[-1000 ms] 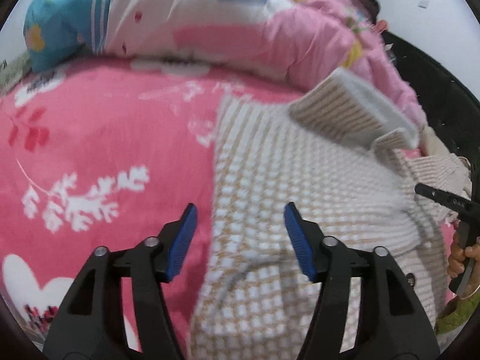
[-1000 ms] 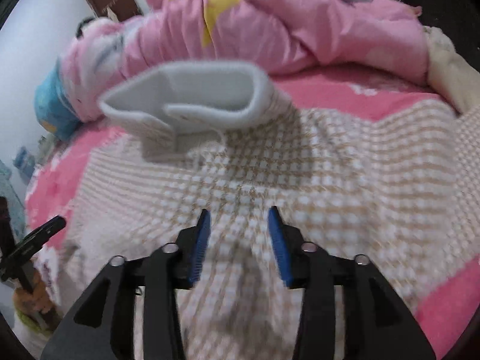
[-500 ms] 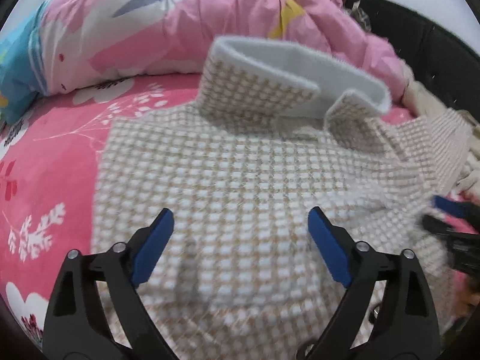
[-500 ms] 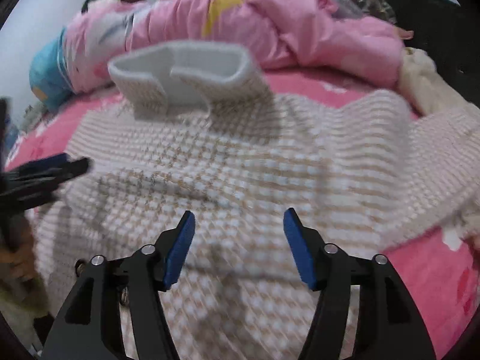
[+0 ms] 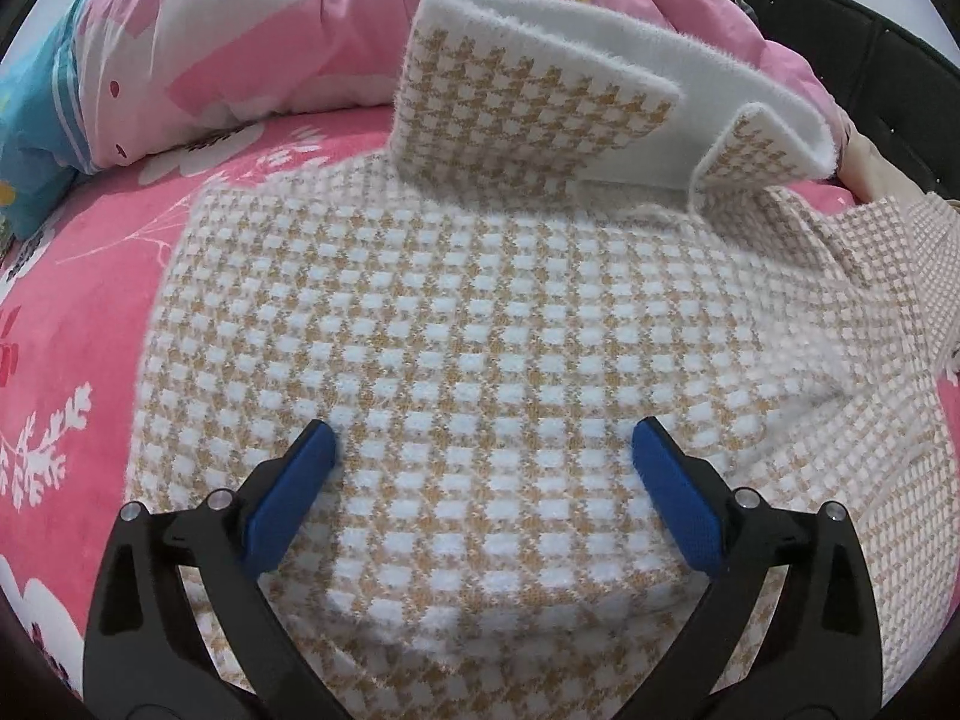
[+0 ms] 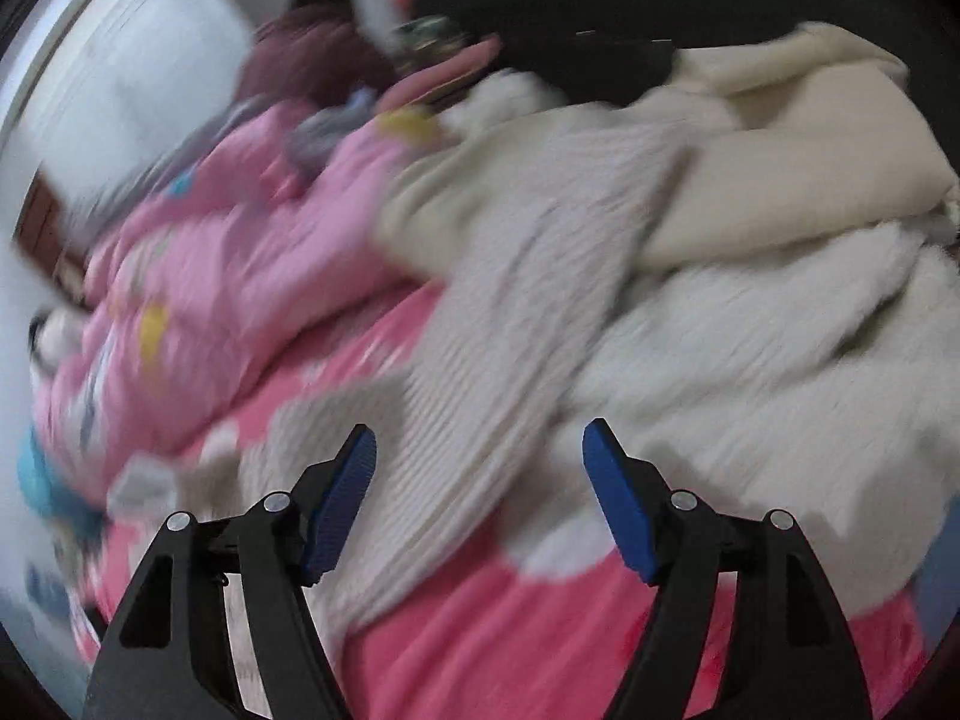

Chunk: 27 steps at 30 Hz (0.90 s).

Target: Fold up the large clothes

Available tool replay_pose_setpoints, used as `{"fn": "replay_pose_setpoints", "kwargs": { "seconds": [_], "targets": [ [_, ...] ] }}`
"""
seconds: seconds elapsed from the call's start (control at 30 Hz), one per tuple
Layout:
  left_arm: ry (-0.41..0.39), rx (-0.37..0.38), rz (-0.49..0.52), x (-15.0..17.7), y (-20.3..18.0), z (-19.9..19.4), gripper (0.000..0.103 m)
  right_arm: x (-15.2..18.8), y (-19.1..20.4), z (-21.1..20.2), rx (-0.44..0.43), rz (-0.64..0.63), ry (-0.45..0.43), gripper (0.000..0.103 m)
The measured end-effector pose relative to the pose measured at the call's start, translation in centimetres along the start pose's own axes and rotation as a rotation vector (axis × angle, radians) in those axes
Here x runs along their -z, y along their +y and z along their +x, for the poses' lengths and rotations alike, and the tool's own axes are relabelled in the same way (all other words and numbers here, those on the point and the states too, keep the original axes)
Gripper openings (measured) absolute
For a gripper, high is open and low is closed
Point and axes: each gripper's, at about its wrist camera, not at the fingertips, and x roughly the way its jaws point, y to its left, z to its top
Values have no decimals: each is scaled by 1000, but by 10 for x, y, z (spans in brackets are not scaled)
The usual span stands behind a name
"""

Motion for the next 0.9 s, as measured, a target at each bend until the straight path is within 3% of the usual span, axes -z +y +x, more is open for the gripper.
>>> {"fn": "replay_pose_setpoints", "kwargs": {
  "seconds": [0.2,0.4,0.53,0.7,0.9],
  "targets": [
    [-29,-20,11,7,-3,-5,97,-53,-42,16,-39,178,-58,58],
    [-27,-21,13,6,-8,-4,97,-79,-66,32,-21,274,-88,48],
    [-28,-20,14,6,-9,-4,97,-82,-74,37,-3,285,-87,41],
    [-30,-19,13,8,-9,-4,97,-83,-73,48,49,250,-74,24],
    [-36,-6,10,7,-8,-3,97,-78,-44,17,58,141,-143,20]
  ]
}}
